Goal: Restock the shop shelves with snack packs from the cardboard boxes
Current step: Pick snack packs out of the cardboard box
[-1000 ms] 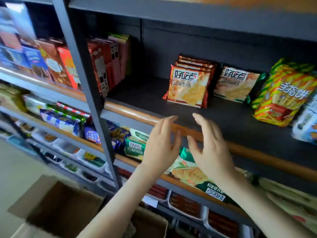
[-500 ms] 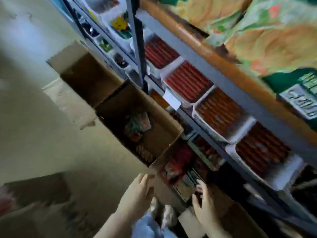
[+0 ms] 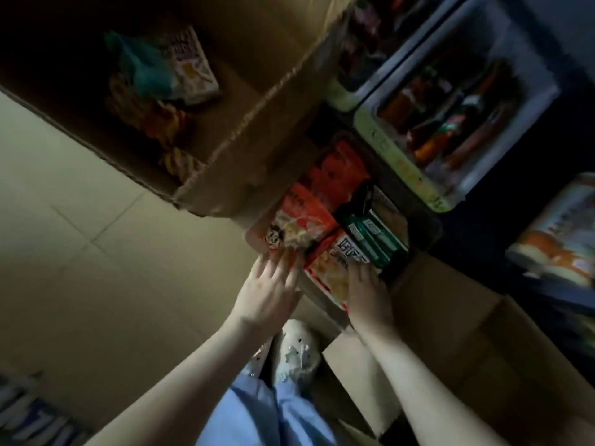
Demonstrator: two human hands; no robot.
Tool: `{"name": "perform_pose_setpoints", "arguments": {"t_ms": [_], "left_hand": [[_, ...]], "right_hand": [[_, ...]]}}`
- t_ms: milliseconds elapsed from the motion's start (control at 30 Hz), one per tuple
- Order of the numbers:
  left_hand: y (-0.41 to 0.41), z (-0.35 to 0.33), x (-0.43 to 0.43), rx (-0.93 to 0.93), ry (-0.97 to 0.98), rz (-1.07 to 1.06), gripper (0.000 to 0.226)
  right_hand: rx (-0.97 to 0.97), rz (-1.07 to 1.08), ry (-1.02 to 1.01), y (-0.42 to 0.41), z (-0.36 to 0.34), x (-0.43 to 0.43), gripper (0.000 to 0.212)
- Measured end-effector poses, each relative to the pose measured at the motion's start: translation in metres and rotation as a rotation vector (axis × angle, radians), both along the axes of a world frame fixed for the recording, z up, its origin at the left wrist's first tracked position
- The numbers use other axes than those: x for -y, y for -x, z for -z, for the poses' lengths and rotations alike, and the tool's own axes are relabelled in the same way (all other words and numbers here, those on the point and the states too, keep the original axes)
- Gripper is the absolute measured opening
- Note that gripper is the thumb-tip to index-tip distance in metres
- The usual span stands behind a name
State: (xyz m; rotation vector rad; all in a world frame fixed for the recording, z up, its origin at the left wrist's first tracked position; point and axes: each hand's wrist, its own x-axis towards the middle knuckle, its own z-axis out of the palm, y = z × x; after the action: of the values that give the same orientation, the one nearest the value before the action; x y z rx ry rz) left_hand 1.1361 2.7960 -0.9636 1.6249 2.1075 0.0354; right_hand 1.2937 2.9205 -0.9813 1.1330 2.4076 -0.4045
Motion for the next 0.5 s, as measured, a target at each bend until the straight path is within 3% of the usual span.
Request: {"name": "perform_pose_setpoints", "arguments": {"t_ms": [200, 300, 400, 500], "left_hand": [[-0.014, 0.062, 0.013, -0.043, 0.019, 0.052, 0.064], [-0.02, 0.069, 0.017, -0.074, 0.019, 0.068, 0.072], [-0.021, 0.066, 0.015, -0.064, 0.018, 0.056, 0.1], [-0.019, 0.055, 0.015, -0.052, 0.012, 0.059, 0.098]], "right_hand": [[0.217, 0.057, 0.071, 0.002, 0.037, -0.007, 0.117], [0.173, 0.054, 0.072, 0.0, 0.043, -0.003, 0.126], [0.153, 0.047, 0.079, -0.002, 0.044, 0.004, 0.126], [0.181, 0.028, 0.095, 0.004, 0.039, 0.005, 0.125]]}}
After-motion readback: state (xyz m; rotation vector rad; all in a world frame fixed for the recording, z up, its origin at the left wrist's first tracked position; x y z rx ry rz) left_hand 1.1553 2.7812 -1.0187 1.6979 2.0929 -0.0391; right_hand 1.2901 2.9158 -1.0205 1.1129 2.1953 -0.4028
